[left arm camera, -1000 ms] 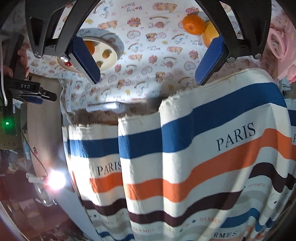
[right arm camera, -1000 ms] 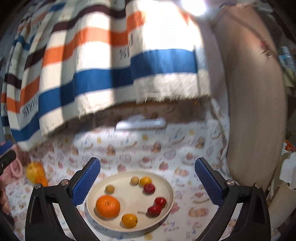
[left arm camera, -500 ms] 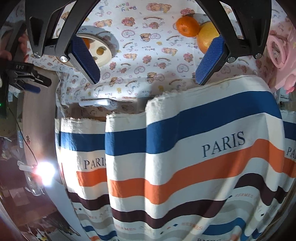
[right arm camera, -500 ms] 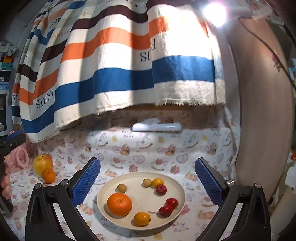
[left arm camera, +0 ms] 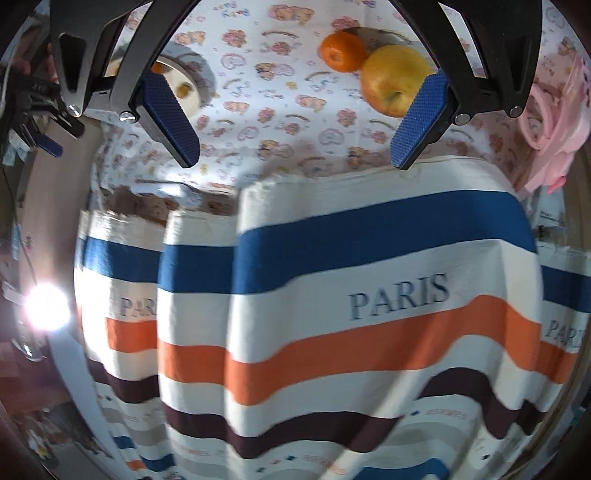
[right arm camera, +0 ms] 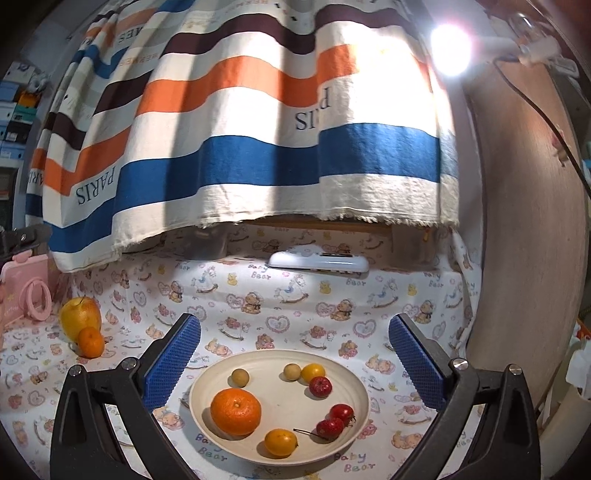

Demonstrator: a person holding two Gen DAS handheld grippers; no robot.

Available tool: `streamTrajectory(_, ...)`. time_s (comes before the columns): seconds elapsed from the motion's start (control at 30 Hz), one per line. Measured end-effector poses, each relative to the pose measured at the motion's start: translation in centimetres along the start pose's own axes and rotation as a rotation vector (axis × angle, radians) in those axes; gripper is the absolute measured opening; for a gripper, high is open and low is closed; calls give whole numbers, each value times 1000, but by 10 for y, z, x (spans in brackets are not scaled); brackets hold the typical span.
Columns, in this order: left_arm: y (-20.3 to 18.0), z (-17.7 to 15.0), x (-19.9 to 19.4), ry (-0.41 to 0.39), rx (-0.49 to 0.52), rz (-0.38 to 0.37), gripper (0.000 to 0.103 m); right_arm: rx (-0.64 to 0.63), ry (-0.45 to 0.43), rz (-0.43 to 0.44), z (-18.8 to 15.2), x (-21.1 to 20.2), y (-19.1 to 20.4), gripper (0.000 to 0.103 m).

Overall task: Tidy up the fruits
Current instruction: 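Move both tools back toward the yellow apple and tangerine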

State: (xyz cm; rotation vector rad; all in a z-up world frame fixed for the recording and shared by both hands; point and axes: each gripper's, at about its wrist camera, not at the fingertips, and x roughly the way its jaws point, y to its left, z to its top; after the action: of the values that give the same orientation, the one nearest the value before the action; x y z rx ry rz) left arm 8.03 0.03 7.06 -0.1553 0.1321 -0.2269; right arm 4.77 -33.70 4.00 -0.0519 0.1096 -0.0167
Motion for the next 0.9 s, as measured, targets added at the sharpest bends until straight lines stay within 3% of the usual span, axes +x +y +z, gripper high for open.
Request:
streamTrajectory(0.3, 29, 2, 9, 23, -34, 56, 102, 117, 5, 72, 41, 8, 23, 102)
streamTrajectory(0.47, 44, 1, 14, 28, -54, 73, 102, 98, -3, 130, 59, 23, 64, 102)
streamTrajectory(0.63, 58, 1, 14, 29, -75, 144, 102, 86, 54, 214, 61, 44, 107, 102)
streamTrajectory(0.9, 71, -2, 25, 95, -96, 156, 102, 53, 201, 282, 46, 90, 164, 102)
